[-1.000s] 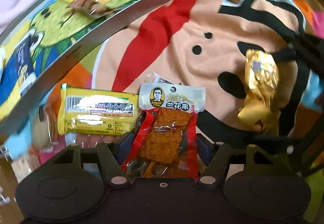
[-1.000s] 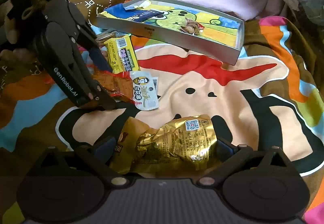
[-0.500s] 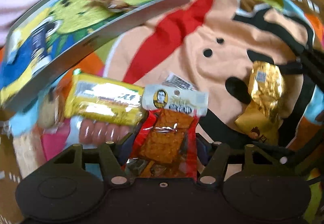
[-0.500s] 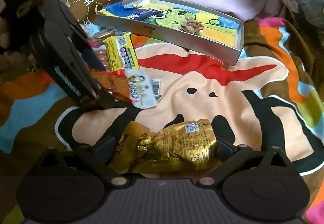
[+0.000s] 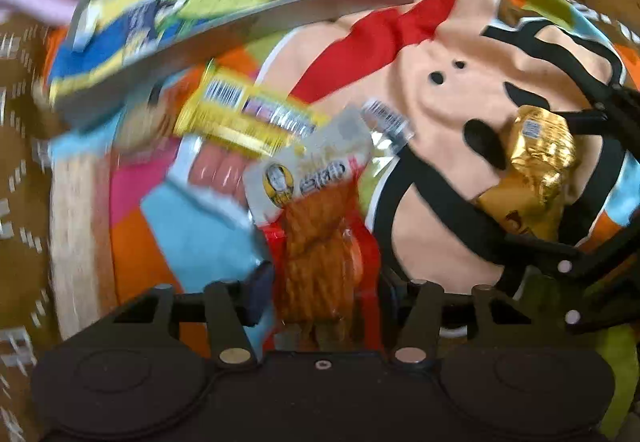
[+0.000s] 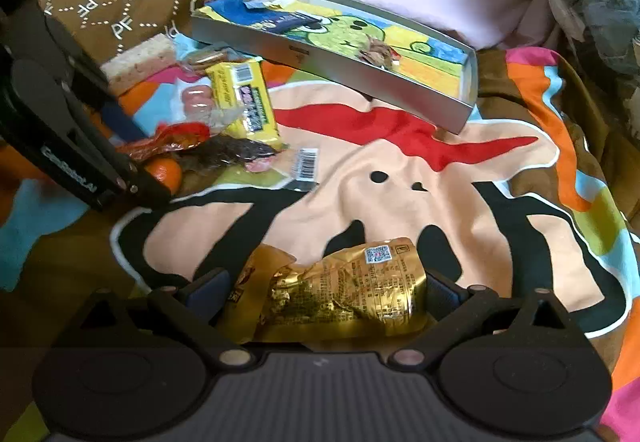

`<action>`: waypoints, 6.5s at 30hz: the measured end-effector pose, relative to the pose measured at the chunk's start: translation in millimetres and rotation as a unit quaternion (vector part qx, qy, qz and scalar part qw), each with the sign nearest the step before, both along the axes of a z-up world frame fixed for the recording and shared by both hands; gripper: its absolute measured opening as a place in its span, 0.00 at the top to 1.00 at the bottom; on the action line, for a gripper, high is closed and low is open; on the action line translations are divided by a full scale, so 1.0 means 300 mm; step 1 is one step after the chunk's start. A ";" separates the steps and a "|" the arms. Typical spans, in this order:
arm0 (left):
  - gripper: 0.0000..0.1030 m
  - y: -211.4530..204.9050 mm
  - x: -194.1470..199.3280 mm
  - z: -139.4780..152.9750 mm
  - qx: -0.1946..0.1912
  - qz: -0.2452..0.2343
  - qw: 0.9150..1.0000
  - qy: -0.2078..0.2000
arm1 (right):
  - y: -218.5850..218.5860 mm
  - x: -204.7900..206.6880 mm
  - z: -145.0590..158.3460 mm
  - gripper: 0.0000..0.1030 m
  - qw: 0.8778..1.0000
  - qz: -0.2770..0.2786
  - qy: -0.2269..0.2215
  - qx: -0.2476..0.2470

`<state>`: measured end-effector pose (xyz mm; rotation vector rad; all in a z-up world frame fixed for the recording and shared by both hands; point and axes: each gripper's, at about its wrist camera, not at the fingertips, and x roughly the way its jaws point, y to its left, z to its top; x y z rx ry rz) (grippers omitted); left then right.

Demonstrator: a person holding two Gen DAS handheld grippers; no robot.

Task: Organize snacks
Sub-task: 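Lift the red spicy-strip pack with the left tool while the right tool holds the gold candy, then carry the red spicy-strip pack with the left tool while the right tool carries the gold candy to the tray, then open the left tool over the tray while the right tool releases the gold candy there, then withdraw both tools from the tray back over the remaining snacks, then move the left tool toward the white rice-cake bar while the right tool approaches the mandarin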

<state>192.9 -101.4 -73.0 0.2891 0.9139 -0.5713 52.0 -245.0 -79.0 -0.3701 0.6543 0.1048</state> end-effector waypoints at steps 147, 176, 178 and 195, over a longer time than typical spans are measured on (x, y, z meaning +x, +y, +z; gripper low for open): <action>0.01 0.230 -0.203 0.510 -0.049 0.252 0.934 -0.249 | 0.084 -0.073 0.477 0.00 0.964 -0.009 -0.200 0.176; 0.01 0.291 -0.306 0.262 0.007 0.227 0.960 -0.161 | 0.163 -0.120 0.242 0.00 0.987 -0.006 -0.057 0.150; 0.01 0.294 -0.294 0.252 0.015 0.216 0.964 -0.153 | 0.166 -0.113 0.230 0.00 0.988 -0.009 -0.050 0.148; 0.01 0.351 -0.213 0.159 0.024 0.213 0.970 -0.112 | 0.221 -0.034 0.144 0.00 0.990 -0.025 -0.006 0.138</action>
